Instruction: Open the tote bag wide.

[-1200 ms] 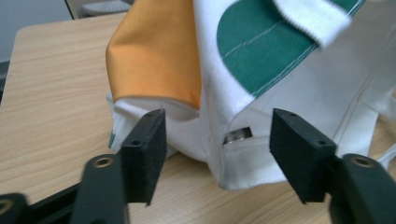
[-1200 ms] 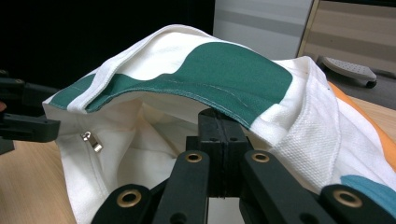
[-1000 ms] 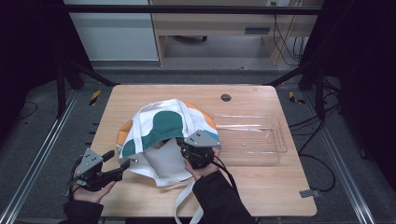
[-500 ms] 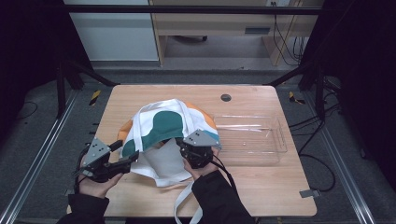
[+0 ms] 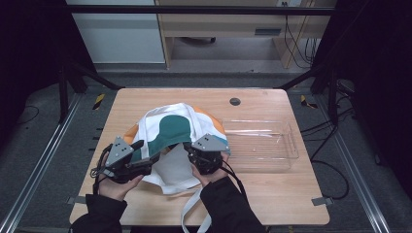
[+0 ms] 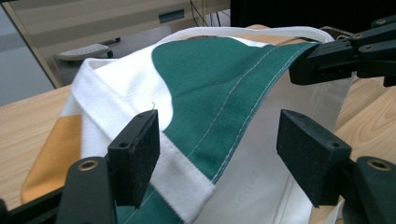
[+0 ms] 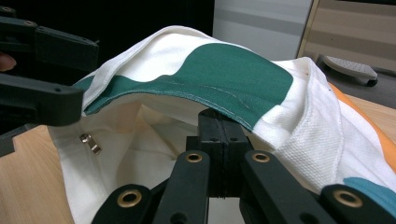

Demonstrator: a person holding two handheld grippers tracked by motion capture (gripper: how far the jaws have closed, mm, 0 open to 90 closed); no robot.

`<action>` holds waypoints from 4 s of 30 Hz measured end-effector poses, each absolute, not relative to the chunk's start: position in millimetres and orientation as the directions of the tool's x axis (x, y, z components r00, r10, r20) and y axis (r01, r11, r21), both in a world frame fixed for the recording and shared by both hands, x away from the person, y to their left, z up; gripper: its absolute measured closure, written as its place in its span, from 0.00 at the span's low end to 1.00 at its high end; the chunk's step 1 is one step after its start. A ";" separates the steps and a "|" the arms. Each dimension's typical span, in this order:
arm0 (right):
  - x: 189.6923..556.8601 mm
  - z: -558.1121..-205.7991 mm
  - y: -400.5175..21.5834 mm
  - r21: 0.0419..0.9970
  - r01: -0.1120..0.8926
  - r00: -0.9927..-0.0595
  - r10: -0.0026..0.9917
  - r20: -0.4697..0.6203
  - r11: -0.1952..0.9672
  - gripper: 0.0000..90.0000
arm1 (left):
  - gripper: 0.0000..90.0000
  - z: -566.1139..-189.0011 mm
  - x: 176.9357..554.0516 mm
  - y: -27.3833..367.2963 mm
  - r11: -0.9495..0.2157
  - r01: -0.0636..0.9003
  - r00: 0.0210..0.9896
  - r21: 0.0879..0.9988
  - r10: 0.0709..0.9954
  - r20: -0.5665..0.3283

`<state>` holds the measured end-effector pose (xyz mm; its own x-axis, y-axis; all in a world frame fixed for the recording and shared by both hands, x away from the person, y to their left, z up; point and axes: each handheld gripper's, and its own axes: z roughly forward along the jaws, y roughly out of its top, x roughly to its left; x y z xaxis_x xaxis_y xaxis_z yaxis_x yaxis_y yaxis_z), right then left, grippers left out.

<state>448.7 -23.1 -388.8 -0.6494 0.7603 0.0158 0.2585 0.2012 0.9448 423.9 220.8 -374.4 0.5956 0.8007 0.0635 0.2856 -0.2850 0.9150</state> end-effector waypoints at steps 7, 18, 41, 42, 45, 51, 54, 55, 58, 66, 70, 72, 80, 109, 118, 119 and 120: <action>449.4 -387.7 -22.8 0.945 0.255 -0.649 0.760 0.010 0.205 1.00 | 0.34 -376.2 429.5 212.4 -0.315 0.284 0.591 0.905 0.801 0.094; 450.3 -388.6 -20.7 0.945 0.256 -0.652 0.758 0.015 0.202 1.00 | 0.41 -383.1 440.0 200.0 -0.363 0.288 0.576 0.886 0.805 0.142; 439.1 -405.7 -21.0 0.934 0.273 -0.691 0.722 0.025 0.229 1.00 | 0.91 -382.4 446.7 196.9 -0.345 0.292 0.552 0.892 0.822 0.138; 438.2 -408.5 -21.5 0.932 0.277 -0.693 0.720 0.025 0.234 1.00 | 0.91 -382.0 447.1 196.6 -0.344 0.292 0.551 0.892 0.823 0.137; 436.8 -417.4 -23.3 0.925 0.293 -0.693 0.720 0.031 0.242 1.00 | 0.93 -380.5 447.6 196.4 -0.337 0.294 0.549 0.894 0.825 0.131; 436.7 -430.0 -27.3 0.916 0.317 -0.686 0.726 0.043 0.246 1.00 | 0.94 -379.5 449.0 197.6 -0.324 0.300 0.551 0.897 0.827 0.114; 436.0 -440.9 -28.3 0.906 0.339 -0.681 0.730 0.052 0.252 1.00 | 0.94 -379.2 449.2 197.9 -0.314 0.302 0.551 0.900 0.828 0.104; 436.2 -443.7 -28.3 0.905 0.341 -0.681 0.731 0.051 0.255 1.00 | 0.94 -378.9 449.1 198.1 -0.312 0.302 0.552 0.901 0.827 0.101; 435.7 -451.1 -27.9 0.897 0.356 -0.680 0.731 0.056 0.262 1.00 | 0.94 -377.9 449.9 199.2 -0.297 0.306 0.552 0.905 0.829 0.086; 434.4 -470.7 -27.0 0.875 0.392 -0.675 0.735 0.064 0.284 1.00 | 0.95 -374.8 451.2 199.1 -0.290 0.305 0.549 0.907 0.832 0.082; 434.3 -476.6 -25.7 0.865 0.401 -0.674 0.736 0.057 0.300 1.00 | 0.96 -373.1 452.2 199.4 -0.286 0.307 0.548 0.908 0.833 0.077; 434.5 -478.2 -24.3 0.863 0.403 -0.676 0.735 0.057 0.304 1.00 | 0.96 -372.5 452.4 199.6 -0.283 0.306 0.548 0.909 0.833 0.075; 434.9 -488.6 -21.6 0.846 0.428 -0.675 0.735 0.066 0.317 1.00 | 0.96 -371.8 453.1 200.3 -0.274 0.306 0.549 0.912 0.833 0.066; 442.4 -505.4 -21.1 0.786 0.473 -0.669 0.742 0.027 0.398 1.00 | 0.97 -355.6 461.1 199.6 -0.265 0.297 0.548 0.917 0.834 0.064; 443.1 -507.3 -20.4 0.776 0.488 -0.666 0.745 0.034 0.400 1.00 | 0.97 -347.0 468.9 200.1 -0.263 0.292 0.541 0.919 0.838 0.068; 443.0 -507.5 -20.3 0.777 0.487 -0.665 0.746 0.034 0.399 1.00 | 0.97 -346.0 469.9 200.2 -0.262 0.290 0.539 0.920 0.839 0.070; 442.9 -507.6 -20.3 0.777 0.488 -0.664 0.747 0.035 0.398 1.00 | 0.97 -344.8 470.5 200.3 -0.262 0.290 0.536 0.920 0.841 0.070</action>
